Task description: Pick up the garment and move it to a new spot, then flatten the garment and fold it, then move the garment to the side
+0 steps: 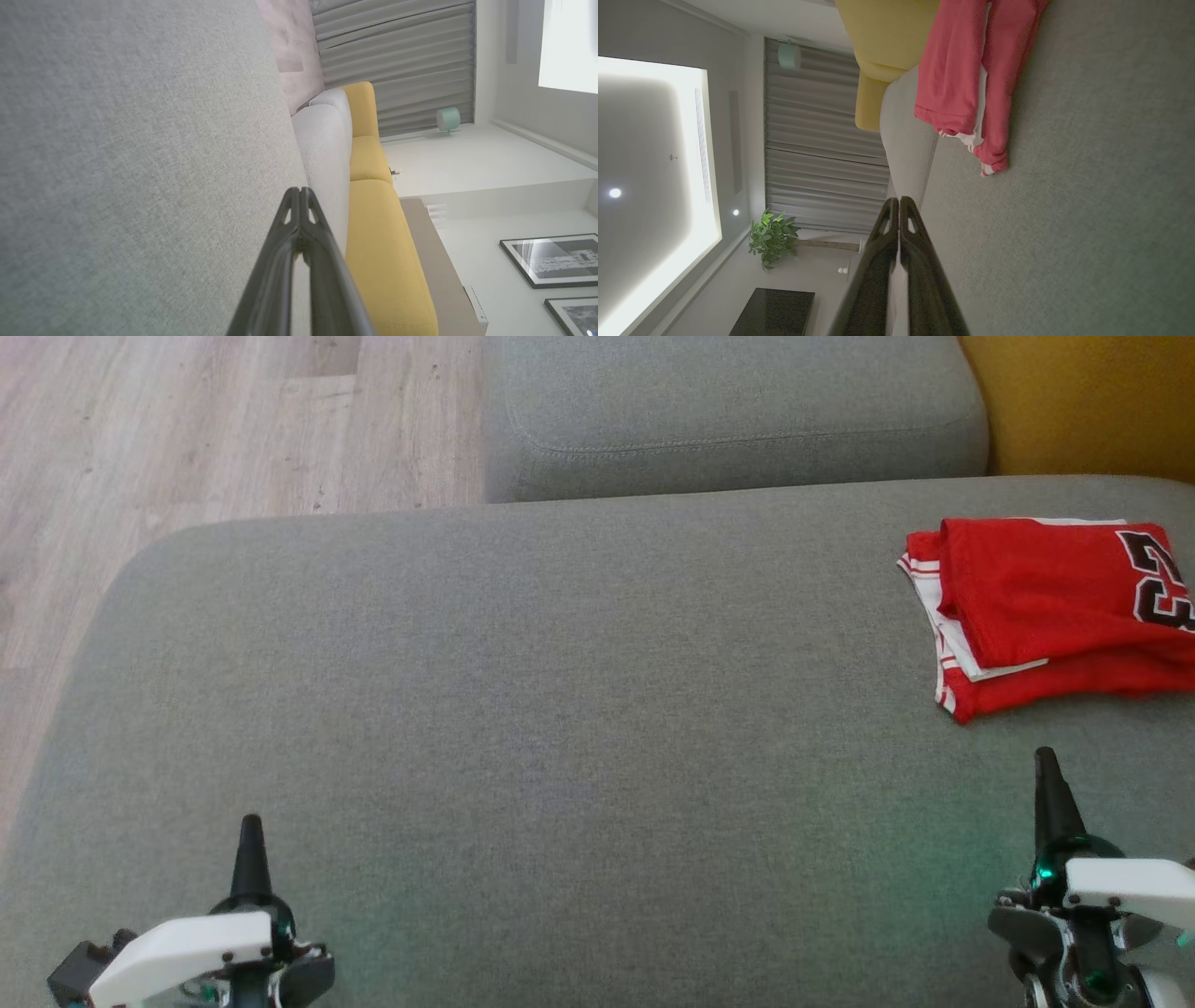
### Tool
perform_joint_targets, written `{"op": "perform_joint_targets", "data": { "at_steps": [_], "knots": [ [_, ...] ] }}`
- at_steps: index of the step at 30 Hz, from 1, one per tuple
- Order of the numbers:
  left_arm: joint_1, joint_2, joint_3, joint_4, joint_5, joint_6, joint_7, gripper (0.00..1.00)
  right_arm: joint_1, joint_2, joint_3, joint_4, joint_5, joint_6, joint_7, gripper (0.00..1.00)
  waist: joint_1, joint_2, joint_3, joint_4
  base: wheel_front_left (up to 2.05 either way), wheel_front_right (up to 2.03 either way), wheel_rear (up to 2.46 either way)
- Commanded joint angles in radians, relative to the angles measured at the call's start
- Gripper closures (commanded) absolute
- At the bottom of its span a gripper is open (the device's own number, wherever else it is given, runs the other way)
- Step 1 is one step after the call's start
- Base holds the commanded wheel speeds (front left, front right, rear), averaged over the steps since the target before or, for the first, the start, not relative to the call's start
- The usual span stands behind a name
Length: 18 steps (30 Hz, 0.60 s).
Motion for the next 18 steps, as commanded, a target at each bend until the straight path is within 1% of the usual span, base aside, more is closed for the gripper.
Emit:
{"op": "perform_joint_targets", "data": {
  "at_steps": [1,16,18],
  "knots": [
    [-0.059,0.014,0.038,-0.030,-0.031,-0.012,0.007,1.00,-0.057,-0.007,0.012,-0.031,0.035,-0.001,0.011,1.00,-0.0001,0.0000,0.001,-0.001,0.00,0.00,0.00],
    [-0.088,0.012,0.084,-0.027,-0.204,-0.041,0.052,1.00,-0.089,-0.007,-0.002,-0.027,0.220,-0.001,0.055,1.00,-0.0001,0.0000,0.015,-0.009,0.00,0.00,0.00],
    [-0.089,0.012,0.085,-0.027,-0.206,-0.041,0.053,1.00,-0.090,-0.007,-0.002,-0.027,0.223,-0.001,0.056,1.00,-0.0001,0.0000,0.015,-0.009,0.00,0.00,0.00]
  ]
}}
